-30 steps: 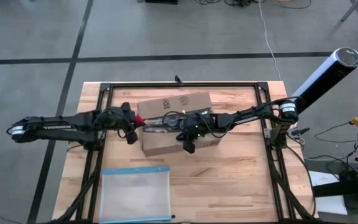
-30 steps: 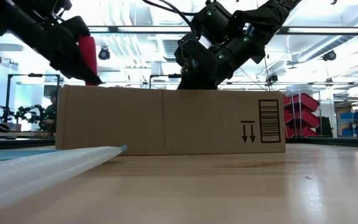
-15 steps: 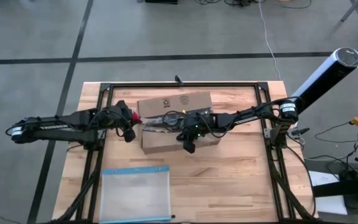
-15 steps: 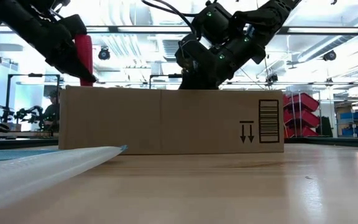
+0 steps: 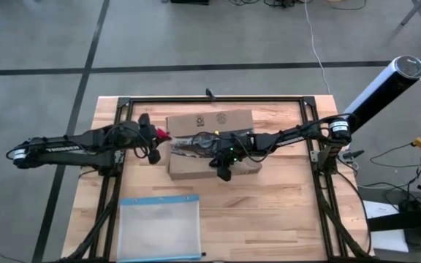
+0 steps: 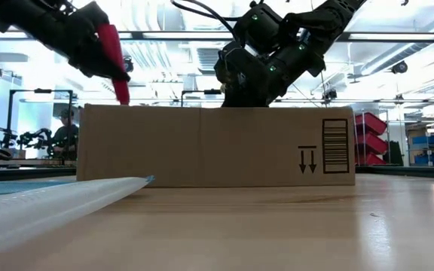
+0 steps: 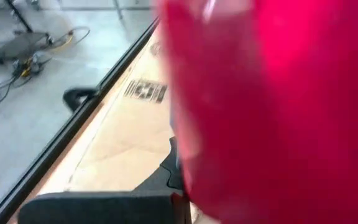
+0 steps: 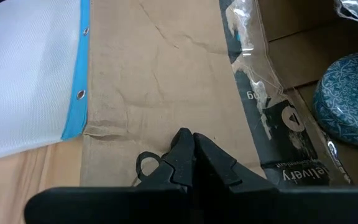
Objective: Unpack boxes
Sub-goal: Break down the box using the red cutter
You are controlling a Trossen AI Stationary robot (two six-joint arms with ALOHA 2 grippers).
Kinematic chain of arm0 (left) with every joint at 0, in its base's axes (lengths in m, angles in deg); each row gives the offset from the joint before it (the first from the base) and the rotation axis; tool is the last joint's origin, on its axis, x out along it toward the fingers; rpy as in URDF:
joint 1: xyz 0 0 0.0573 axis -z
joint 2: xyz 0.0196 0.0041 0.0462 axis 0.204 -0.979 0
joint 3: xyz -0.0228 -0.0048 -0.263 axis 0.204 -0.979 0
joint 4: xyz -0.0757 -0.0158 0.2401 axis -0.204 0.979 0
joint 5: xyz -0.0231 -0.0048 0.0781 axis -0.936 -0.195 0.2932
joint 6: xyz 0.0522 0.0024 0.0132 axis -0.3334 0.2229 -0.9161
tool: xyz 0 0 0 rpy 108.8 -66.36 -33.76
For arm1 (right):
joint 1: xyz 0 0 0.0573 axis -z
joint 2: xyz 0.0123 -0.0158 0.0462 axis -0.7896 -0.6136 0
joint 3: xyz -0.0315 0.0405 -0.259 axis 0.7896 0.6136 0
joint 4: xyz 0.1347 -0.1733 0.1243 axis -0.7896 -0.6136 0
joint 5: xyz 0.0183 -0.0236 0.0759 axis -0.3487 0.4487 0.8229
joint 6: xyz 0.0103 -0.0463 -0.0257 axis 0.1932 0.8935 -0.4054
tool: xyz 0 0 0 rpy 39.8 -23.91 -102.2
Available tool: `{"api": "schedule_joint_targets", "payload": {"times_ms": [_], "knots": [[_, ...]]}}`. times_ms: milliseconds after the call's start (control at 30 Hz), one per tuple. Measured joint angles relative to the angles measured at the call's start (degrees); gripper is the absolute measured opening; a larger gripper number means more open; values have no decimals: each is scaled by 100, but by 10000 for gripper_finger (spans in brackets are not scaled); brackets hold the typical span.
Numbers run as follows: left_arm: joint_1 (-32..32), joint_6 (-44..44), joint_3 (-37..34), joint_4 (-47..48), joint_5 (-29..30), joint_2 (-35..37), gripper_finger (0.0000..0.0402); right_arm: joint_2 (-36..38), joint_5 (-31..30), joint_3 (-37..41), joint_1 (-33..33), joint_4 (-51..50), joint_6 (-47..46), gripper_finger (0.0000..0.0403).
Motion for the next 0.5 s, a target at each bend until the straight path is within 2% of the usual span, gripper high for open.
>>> {"api": "schedule_joint_targets", "payload": {"times_ms": [400, 500], "knots": [[24, 575, 4, -226, -152, 77, 21, 68, -60, 15, -4, 47, 116, 0], [25, 692, 4, -272, -483, 87, 21, 212, -129, 34, -42, 120, 253, 0]]}}
